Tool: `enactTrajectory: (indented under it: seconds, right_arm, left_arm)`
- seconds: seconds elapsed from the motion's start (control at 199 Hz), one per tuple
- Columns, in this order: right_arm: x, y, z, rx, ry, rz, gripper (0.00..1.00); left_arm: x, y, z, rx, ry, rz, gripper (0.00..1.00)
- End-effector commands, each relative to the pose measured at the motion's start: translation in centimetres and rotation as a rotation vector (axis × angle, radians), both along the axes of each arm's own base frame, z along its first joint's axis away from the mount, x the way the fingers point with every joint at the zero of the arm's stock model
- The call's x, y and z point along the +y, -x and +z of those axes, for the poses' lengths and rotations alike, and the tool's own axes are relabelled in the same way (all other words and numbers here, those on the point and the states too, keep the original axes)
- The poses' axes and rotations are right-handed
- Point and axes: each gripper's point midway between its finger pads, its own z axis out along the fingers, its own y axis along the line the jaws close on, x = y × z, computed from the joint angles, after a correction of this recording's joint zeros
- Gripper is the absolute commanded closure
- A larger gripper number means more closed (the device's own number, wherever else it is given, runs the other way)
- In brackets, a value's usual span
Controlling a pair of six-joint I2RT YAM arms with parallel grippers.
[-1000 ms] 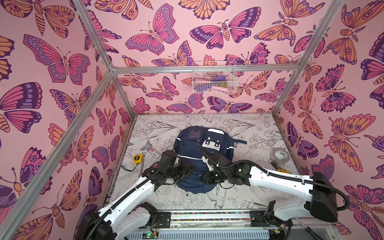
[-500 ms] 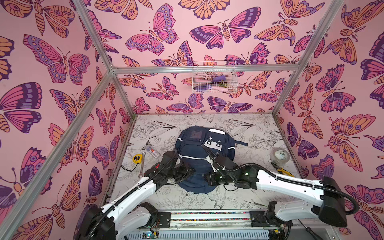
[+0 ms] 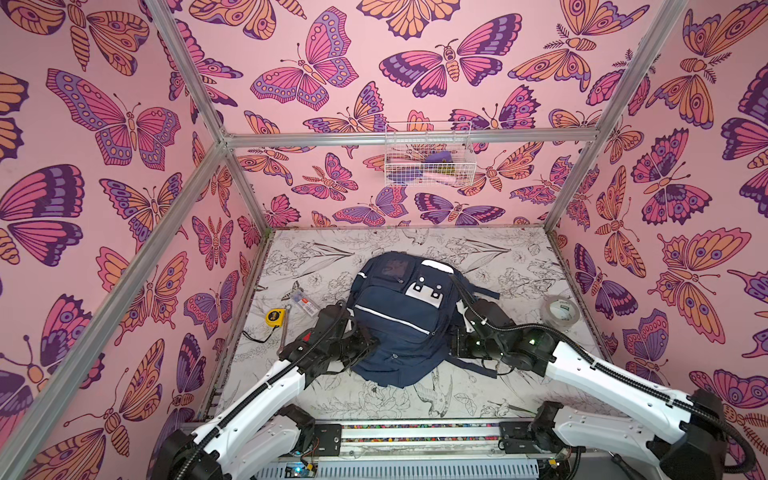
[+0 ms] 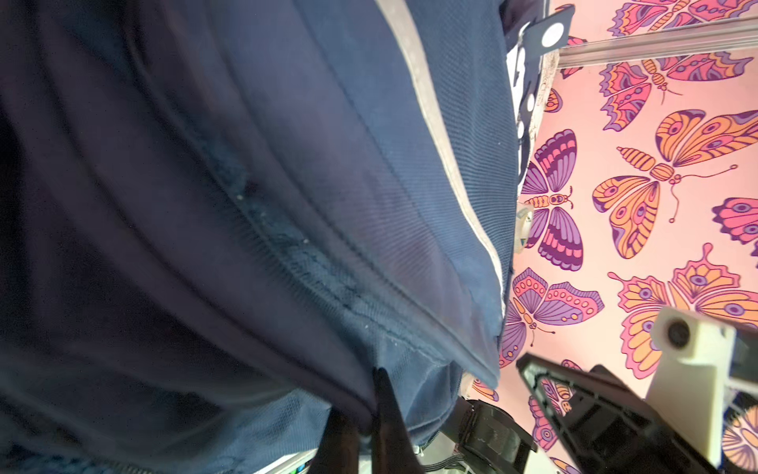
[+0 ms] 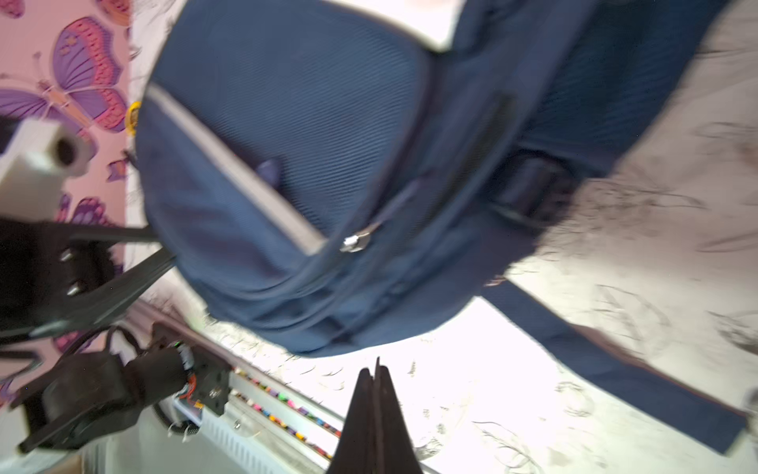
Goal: Pack the student bag
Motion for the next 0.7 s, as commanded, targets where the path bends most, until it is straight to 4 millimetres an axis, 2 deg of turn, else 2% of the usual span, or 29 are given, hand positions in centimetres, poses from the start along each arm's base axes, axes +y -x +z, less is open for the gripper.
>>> enactTrajectory:
  seconds: [0.0, 0.1, 0.13, 0.185, 0.231, 0.256, 0.286, 0.396, 0.526, 0.627, 0.697]
  right_arm:
    - [-1.9, -0.2, -0.9, 0.032, 0.034, -0.009, 1.00]
    - [-1.7, -0.9, -1.1, 0.044, 0.030, 0.006, 0.98]
    - [-1.1, -0.9, -0.9, 0.041, 0.021, 0.044, 0.90]
    - [-0.1, -0.5, -0.5, 0.028, 0.032, 0.093, 0.68]
    - [0.8, 0.0, 0.0, -0.004, 0.074, 0.133, 0.55]
    - [1.3, 0.6, 0.3, -0.020, 0.100, 0.159, 0.44]
    - [2.0, 1.1, 0.8, -0.040, 0.129, 0.183, 0.38]
    - [4.2, 2.8, 2.6, -0.128, 0.227, 0.213, 0.39]
    - [4.7, 3.3, 3.4, -0.178, 0.316, 0.116, 0.40]
    - [4.5, 3.3, 3.2, -0.176, 0.376, 0.023, 0.39]
    - [5.0, 3.3, 3.1, -0.193, 0.388, 0.003, 0.41]
  left_arm:
    - [0.7, 0.5, -0.4, -0.008, -0.042, -0.018, 1.00]
    - [0.6, 0.7, -0.5, 0.000, -0.037, -0.023, 1.00]
    - [0.6, 0.7, -0.5, 0.002, -0.033, -0.023, 1.00]
    - [0.3, 0.6, -0.1, 0.001, -0.016, -0.029, 1.00]
    - [-0.2, 0.5, 0.5, -0.005, 0.016, -0.035, 1.00]
    - [-0.6, 0.4, 1.0, -0.015, 0.043, -0.039, 1.00]
    - [-1.2, 0.2, 1.7, -0.033, 0.085, -0.048, 1.00]
    - [-3.2, -0.9, 5.7, -0.140, 0.267, -0.071, 1.00]
    - [-4.7, -1.3, 9.3, -0.224, 0.346, -0.101, 1.00]
    - [-6.1, -1.2, 10.9, -0.258, 0.377, -0.145, 1.00]
    - [-6.9, -1.2, 11.3, -0.271, 0.399, -0.155, 1.00]
